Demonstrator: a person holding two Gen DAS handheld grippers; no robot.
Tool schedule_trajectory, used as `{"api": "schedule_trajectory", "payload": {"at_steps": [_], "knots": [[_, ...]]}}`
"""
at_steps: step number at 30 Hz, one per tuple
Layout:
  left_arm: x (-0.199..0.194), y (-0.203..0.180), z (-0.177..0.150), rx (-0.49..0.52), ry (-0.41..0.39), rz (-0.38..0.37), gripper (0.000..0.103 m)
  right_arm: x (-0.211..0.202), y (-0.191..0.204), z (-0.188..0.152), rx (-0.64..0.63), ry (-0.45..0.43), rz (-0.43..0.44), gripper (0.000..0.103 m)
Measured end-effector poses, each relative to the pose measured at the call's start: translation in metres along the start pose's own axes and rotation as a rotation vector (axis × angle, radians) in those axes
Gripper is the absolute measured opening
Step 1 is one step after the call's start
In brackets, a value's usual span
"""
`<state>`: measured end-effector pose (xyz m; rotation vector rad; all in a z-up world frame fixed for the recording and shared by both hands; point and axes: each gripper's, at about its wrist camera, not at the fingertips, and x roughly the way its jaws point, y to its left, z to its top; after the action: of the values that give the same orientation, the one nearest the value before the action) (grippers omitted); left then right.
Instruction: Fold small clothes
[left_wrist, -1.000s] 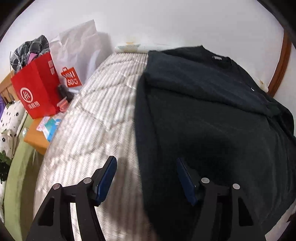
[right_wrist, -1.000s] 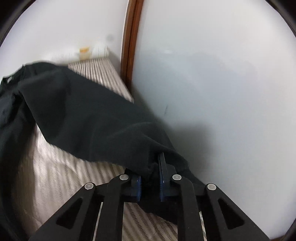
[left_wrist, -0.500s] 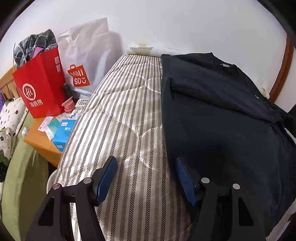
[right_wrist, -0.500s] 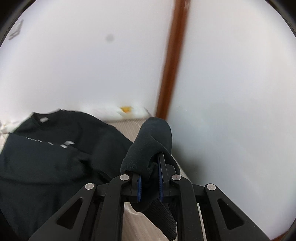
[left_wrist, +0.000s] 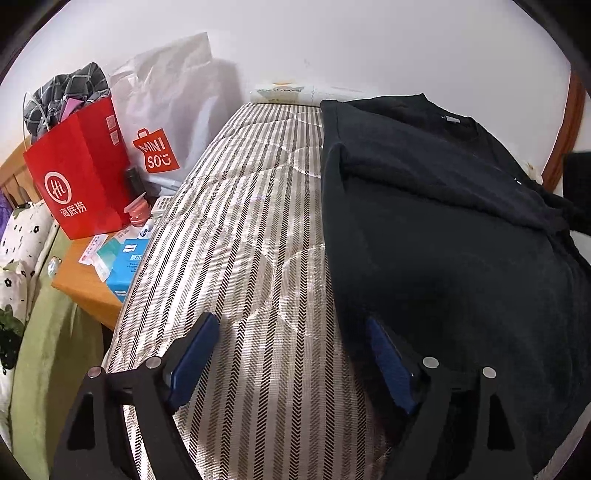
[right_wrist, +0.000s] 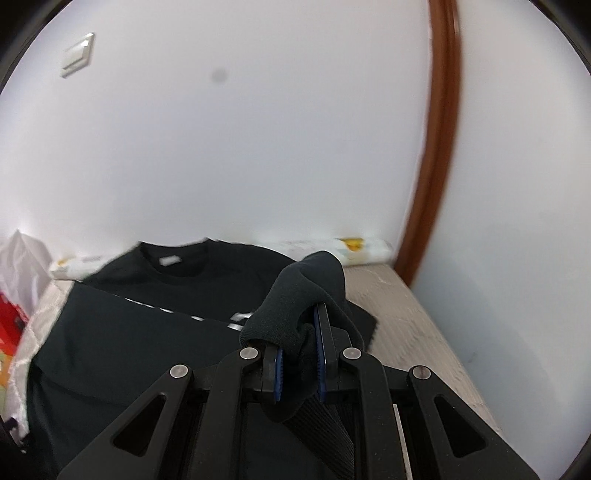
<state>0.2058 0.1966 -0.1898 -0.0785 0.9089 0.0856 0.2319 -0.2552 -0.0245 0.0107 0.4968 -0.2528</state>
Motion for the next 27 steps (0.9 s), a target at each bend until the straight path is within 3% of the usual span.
{"api": "schedule_trajectory", "payload": {"at_steps": [6,14,18,23,27], "knots": [[0.0,0.001,0.0,-0.001,0.001,-0.003,0.082,0.003,0.058,0.016,-0.052,-0.058,0.113,0.013],[0.0,0.002,0.0,-0.001,0.002,-0.004,0.084,0.025,0.159,0.015,-0.143,-0.047,0.276,0.013],[0.0,0.001,-0.001,0.001,0.003,-0.004,0.085,0.053,0.2,-0.002,-0.156,0.051,0.313,0.014],[0.001,-0.001,-0.002,0.003,0.005,-0.006,0.086,0.09,0.218,-0.032,-0.157,0.182,0.318,0.018],[0.001,-0.002,-0.001,0.004,0.006,-0.007,0.087,0.099,0.213,-0.044,-0.146,0.232,0.332,0.04]]}}
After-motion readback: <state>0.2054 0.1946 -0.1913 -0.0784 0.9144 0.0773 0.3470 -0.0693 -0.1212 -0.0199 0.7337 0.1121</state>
